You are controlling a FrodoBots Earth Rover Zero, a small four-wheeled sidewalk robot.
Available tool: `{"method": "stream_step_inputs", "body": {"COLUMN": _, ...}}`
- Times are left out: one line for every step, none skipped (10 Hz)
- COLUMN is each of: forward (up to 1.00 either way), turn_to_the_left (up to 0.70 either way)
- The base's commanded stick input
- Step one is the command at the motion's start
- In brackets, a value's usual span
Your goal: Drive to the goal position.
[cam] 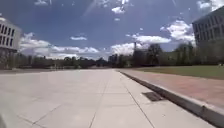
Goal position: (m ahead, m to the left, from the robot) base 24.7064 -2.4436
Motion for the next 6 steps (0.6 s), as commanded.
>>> {"method": "stream_step_inputs", "body": {"forward": 0.7, "turn_to_the_left": 0.0}}
{"method": "stream_step_inputs", "body": {"forward": 0.7, "turn_to_the_left": 0.0}}
{"method": "stream_step_inputs", "body": {"forward": 0.7, "turn_to_the_left": 0.0}}
{"method": "stream_step_inputs", "body": {"forward": 0.7, "turn_to_the_left": 0.0}}
{"method": "stream_step_inputs", "body": {"forward": 0.7, "turn_to_the_left": 0.0}}
{"method": "stream_step_inputs", "body": {"forward": 0.7, "turn_to_the_left": 0.0}}
